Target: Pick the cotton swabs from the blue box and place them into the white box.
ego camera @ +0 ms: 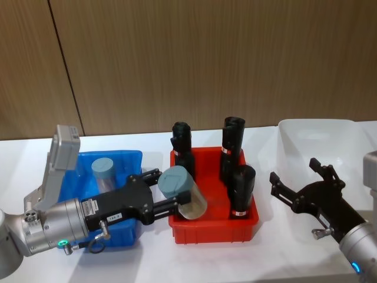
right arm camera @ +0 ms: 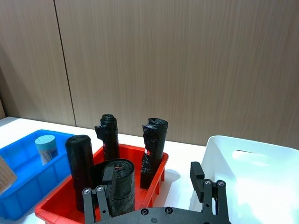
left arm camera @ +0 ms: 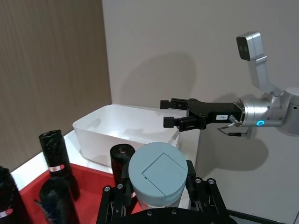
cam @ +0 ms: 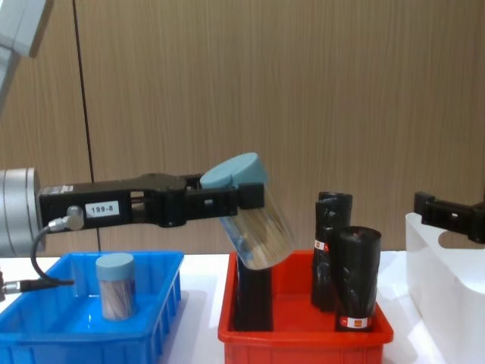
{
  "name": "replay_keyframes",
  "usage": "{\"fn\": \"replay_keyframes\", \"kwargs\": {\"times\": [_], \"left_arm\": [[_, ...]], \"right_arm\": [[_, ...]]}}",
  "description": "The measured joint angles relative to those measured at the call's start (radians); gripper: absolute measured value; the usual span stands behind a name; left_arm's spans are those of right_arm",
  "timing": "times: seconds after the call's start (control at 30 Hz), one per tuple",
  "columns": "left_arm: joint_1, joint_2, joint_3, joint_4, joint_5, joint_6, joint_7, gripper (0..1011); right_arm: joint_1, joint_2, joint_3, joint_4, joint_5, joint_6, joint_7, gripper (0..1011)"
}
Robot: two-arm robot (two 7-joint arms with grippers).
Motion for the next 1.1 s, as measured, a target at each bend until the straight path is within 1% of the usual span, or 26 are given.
{"fn": "replay_keyframes", "kwargs": {"times": [0.37,0.63,0.77,0.93,0.97,1.1], "left_arm": [[-0.021,-0.009,0.013,0.025,0.005,0.005,-0.043,660],[-0.027,-0.012,0.017,0.032,0.007,0.007,-0.056,659],[-0.029,-0.013,0.018,0.034,0.008,0.008,-0.061,659],[-0.031,-0.013,0.020,0.037,0.008,0.008,-0.064,659],[-0.031,-0.014,0.020,0.037,0.008,0.008,-0.065,660],[-0.032,-0.014,0.020,0.038,0.009,0.009,-0.067,659]], "right_arm": [[0.000,0.000,0.000,0.000,0.000,0.000,0.000,1002],[0.001,0.001,0.002,0.000,0.001,0.003,0.013,1002],[0.003,0.006,0.004,-0.002,0.008,0.014,0.034,1002],[0.011,0.016,0.009,-0.007,0.022,0.043,0.082,1002],[0.014,0.020,0.011,-0.009,0.025,0.052,0.101,1002],[0.022,0.031,0.015,-0.012,0.033,0.080,0.145,1002]]}}
